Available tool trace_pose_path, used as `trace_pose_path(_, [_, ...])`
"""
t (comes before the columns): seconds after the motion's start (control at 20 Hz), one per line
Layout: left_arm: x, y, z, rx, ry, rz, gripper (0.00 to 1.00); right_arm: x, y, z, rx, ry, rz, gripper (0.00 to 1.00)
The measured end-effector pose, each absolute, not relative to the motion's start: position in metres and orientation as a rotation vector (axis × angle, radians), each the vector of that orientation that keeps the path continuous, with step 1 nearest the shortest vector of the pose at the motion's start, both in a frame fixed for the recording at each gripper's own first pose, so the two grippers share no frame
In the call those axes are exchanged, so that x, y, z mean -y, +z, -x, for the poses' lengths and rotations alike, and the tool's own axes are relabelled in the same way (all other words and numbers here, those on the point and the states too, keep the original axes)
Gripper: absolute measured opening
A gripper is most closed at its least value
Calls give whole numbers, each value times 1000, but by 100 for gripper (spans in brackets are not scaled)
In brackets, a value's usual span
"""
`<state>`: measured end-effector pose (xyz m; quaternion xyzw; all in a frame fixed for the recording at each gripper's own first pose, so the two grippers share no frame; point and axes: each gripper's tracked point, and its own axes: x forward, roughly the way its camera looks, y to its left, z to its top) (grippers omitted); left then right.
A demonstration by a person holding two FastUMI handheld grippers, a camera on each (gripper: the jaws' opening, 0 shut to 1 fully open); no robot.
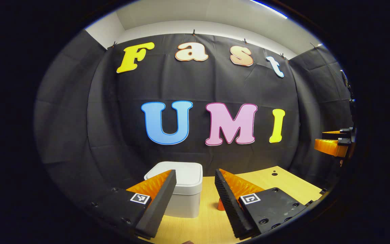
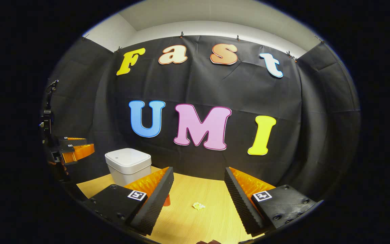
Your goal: Press the lid of the desktop garbage bin to open it, pick up the crumpled paper on the desktop and throw it into the bin, then pick up the pop can on the desktop and drop it into the bin, and finally close the garbage bin lid.
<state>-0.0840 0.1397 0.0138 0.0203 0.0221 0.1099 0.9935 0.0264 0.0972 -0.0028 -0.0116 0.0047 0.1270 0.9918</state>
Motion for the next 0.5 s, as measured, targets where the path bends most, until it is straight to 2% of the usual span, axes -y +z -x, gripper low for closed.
trace_pose_path(0.5, [-132,21,77,-40,232,-69,84,-124,-8,-52,-17,344,-18,98])
